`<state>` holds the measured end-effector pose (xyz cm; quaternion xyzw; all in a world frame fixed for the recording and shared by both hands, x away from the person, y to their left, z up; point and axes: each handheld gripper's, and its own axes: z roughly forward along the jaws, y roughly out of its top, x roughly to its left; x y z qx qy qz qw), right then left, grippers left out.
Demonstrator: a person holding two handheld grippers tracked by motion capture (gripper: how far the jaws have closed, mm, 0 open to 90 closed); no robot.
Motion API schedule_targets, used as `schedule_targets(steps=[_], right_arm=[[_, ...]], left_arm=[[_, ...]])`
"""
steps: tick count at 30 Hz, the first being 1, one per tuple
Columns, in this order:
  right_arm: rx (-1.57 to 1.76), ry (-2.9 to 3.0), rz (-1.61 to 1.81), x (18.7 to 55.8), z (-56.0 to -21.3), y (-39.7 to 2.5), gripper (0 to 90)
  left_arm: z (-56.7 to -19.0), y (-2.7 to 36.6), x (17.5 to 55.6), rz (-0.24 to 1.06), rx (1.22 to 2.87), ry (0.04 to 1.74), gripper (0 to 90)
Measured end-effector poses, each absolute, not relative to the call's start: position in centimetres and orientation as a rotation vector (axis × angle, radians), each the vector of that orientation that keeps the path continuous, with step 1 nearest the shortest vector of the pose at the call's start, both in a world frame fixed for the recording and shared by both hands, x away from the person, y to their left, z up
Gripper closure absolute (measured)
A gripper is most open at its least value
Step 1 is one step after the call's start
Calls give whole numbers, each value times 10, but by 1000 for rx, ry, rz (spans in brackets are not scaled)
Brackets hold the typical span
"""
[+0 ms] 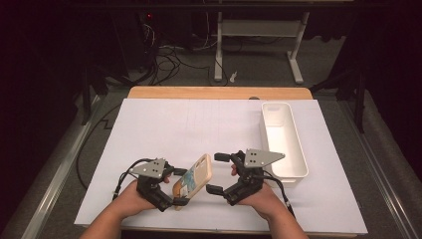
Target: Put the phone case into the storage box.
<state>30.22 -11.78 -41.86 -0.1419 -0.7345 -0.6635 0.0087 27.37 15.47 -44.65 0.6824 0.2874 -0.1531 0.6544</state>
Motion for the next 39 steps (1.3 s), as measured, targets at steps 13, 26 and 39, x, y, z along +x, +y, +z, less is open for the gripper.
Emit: schedule_targets(steps=[13, 26, 39], right_arm=[[-362, -2244, -2066, 313, -421, -112, 2], [-317, -2199, -2077, 316, -423, -106, 18], [-302, -2174, -2084, 316, -423, -104, 42]], left_arm=[[-447, 155, 274, -349, 1545, 651, 115], [-447, 154, 272, -364, 1552, 638, 115], [-447, 153, 271, -380, 1551, 629, 115]])
